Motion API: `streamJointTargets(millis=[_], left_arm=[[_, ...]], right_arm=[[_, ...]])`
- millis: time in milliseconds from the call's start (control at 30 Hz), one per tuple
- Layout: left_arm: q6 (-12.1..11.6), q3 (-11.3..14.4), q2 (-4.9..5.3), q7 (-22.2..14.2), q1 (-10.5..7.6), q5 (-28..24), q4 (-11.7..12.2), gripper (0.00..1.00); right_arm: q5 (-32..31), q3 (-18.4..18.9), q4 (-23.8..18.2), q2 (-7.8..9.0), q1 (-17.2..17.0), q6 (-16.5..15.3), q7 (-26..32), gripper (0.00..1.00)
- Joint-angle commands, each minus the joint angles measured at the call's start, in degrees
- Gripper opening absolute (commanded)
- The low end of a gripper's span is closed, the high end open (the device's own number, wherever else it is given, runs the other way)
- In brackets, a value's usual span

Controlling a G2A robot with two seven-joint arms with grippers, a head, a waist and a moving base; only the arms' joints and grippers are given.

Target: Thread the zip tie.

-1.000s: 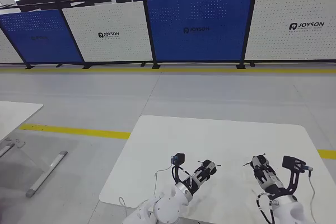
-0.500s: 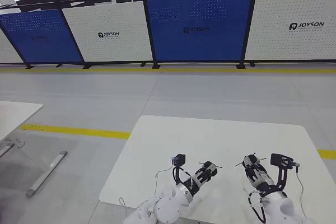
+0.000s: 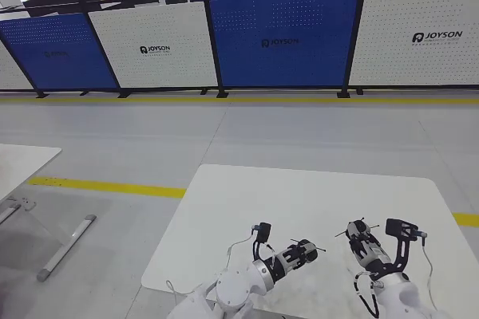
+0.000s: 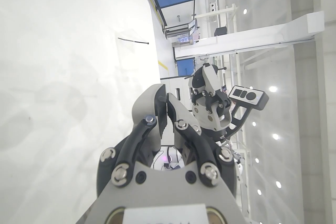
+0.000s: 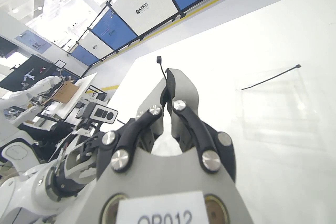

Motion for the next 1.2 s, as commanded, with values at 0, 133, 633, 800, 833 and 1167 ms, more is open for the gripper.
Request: streamJointTargets(millis=[0, 133, 633, 800, 833, 1167], left_arm=[[-1.8, 0.1, 0.08, 1.8, -0.32, 3.9, 0.4, 0.0], [-6.1, 1.2, 0.3, 1.5, -0.86, 10.7, 2.4, 0.0], [-8.6, 1.0, 0.61, 1.1, -1.08, 14.0, 3.5, 0.0], [-8.6, 1.0, 0.61, 1.1, -1.08, 14.0, 3.5, 0.0], [-8.6, 1.0, 0.61, 1.1, -1.08, 14.0, 3.5, 0.0], [-8.6, 1.0, 0.61, 1.1, -1.08, 14.0, 3.5, 0.0]], right_arm=[[0.0, 0.1, 0.3, -0.08, -0.1, -0.4, -0.4, 0.0], [0.2, 0.3, 0.7, -0.29, -0.1, -0.8, -0.2, 0.0], [-0.4, -0.5, 1.6, -0.54, 0.1, -1.0, 1.0, 0.0], [-0.4, -0.5, 1.6, -0.54, 0.1, -1.0, 1.0, 0.0], [-0.4, -0.5, 1.6, -0.54, 0.1, -1.0, 1.0, 0.0], [-0.4, -0.5, 1.6, -0.54, 0.1, -1.0, 1.0, 0.0]])
